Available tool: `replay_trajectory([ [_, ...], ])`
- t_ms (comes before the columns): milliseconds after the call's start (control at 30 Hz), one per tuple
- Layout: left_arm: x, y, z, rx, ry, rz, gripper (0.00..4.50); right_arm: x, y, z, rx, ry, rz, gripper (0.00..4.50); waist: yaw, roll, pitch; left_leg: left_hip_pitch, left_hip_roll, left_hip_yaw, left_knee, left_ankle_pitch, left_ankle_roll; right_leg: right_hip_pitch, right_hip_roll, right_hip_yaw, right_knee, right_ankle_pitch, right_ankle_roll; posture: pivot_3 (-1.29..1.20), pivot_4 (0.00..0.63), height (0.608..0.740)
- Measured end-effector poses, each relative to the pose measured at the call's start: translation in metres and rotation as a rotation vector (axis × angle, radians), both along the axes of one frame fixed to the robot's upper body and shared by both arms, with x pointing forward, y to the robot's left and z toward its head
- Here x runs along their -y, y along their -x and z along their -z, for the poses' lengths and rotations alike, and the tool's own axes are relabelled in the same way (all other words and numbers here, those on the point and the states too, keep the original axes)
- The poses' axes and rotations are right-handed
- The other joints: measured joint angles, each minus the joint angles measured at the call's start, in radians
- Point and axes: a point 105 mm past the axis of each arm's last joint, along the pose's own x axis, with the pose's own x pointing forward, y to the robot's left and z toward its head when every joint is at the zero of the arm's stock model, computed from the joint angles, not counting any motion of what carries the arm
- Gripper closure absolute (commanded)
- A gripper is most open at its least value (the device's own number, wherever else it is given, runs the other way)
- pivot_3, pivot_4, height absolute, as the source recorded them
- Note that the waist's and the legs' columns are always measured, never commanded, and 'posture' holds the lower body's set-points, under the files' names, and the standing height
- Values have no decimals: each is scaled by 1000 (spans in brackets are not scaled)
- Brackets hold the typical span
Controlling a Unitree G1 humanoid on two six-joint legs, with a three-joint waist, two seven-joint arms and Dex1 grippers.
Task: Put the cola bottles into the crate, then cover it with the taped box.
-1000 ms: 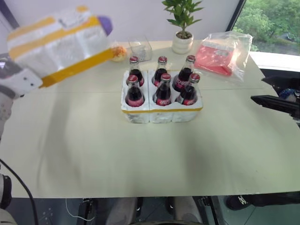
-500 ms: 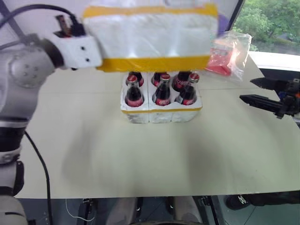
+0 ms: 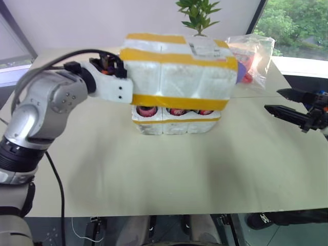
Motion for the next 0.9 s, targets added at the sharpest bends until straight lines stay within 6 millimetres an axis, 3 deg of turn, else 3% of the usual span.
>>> replay_trajectory([
  [67, -4, 0, 14, -35, -11, -15, 47, -4, 0, 0, 2, -2, -2, 0, -1, 0, 0, 0, 0, 0, 0, 0, 0, 0, 0, 0, 0, 0, 0, 0, 150, 740],
  [200, -15, 4, 34, -124, 67, -48, 47, -11, 3, -2, 5, 11, -6, 0, 1, 0, 0, 0, 0, 0, 0, 0, 0, 0, 0, 0, 0, 0, 0, 0, 150, 740],
  [333, -33, 15, 46, -285, 354, -81, 47, -17, 6, -3, -5, 18, -4, 0, 2, 0, 0, 0, 0, -1, 1, 0, 0, 0, 0, 0, 0, 0, 0, 0, 150, 740],
  [500, -52, 38, 31, -552, 865, -12, 47, -20, 6, -4, -20, 12, 4, 0, 2, 0, 0, 0, 1, -2, 6, -1, 1, 2, 0, -1, 1, 0, 0, 0, 150, 740],
  [600, -68, 63, 19, -873, 1186, 67, 47, -25, 4, -9, -19, 33, -13, 0, -4, 0, 0, 0, 1, -2, 7, -1, 1, 3, 1, -1, 2, 0, 0, 0, 150, 740],
  [733, -87, 107, 7, -1202, 1264, 119, 47, -29, 2, -13, -33, 63, -48, 0, -21, 1, 0, 1, 0, -2, 7, -2, 2, 3, 1, -1, 2, -1, 0, 0, 150, 740],
  [900, -104, 111, 17, -1310, 1270, 54, 47, -40, 0, -11, -60, 106, -154, 0, -21, 2, 0, 1, 1, -2, 7, -2, 2, 5, -2, -1, 0, -2, -2, 0, 150, 740],
])
